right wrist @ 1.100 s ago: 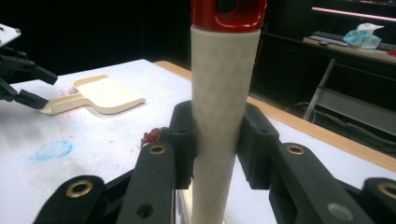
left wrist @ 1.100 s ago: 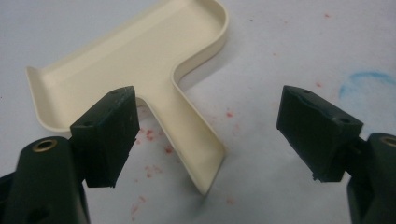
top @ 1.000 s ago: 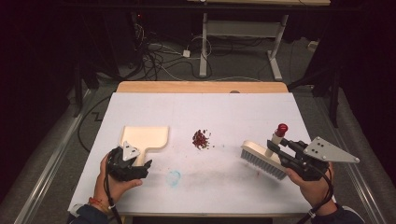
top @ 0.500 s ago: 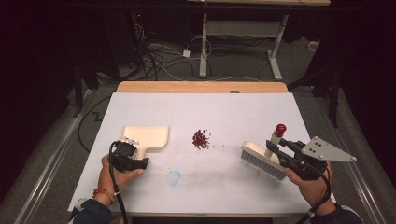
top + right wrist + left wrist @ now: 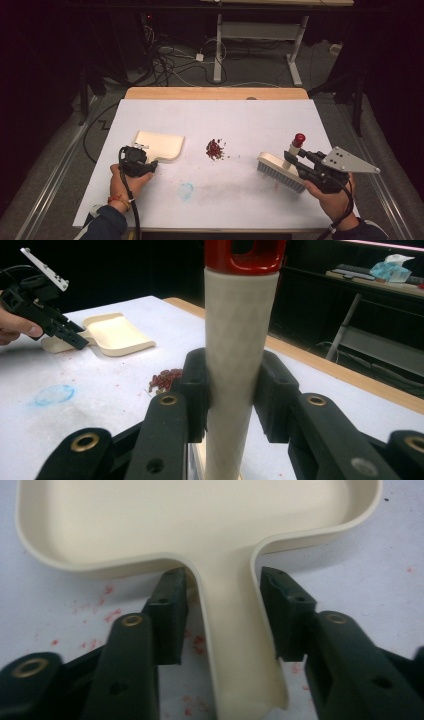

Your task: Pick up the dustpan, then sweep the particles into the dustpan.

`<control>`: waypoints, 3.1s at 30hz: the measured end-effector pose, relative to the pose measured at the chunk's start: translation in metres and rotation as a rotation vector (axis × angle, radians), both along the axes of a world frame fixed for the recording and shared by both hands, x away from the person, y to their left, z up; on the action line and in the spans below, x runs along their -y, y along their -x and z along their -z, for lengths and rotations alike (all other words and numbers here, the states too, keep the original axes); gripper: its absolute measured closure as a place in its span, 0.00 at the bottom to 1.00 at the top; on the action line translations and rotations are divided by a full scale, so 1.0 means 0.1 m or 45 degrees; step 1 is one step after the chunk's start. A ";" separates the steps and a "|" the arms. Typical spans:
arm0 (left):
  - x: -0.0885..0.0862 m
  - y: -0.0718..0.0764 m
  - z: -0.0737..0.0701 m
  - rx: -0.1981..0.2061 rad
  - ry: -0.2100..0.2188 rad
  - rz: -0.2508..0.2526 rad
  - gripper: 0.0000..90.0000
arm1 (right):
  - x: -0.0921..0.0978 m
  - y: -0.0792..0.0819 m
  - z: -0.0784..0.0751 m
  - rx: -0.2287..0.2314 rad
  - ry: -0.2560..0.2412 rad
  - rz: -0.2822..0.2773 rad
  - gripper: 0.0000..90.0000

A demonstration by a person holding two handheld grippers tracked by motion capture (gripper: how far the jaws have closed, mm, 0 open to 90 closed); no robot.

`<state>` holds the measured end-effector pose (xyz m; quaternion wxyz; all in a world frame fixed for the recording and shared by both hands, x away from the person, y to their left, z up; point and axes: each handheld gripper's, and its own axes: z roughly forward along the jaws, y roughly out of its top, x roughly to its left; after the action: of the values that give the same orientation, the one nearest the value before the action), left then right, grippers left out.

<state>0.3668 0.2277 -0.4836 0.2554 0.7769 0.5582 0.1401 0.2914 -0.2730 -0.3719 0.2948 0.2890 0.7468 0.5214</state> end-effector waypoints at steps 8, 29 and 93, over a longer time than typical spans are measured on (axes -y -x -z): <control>-0.02 -0.02 -0.03 -0.003 -0.023 0.061 0.71 | 0.00 0.00 0.00 0.000 0.002 0.003 0.77; -0.18 0.25 -0.27 0.097 -0.059 0.150 0.71 | -0.03 -0.19 0.02 -0.029 -0.018 -0.031 0.77; 0.49 0.49 -0.20 0.027 -0.075 0.551 0.71 | -1.42 -1.49 0.19 -0.006 0.019 0.069 0.77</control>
<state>0.3177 0.1782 -0.4633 0.2627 0.8842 0.3714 0.1063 0.4400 -0.1310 -0.3913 0.3094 0.3080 0.7433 0.5069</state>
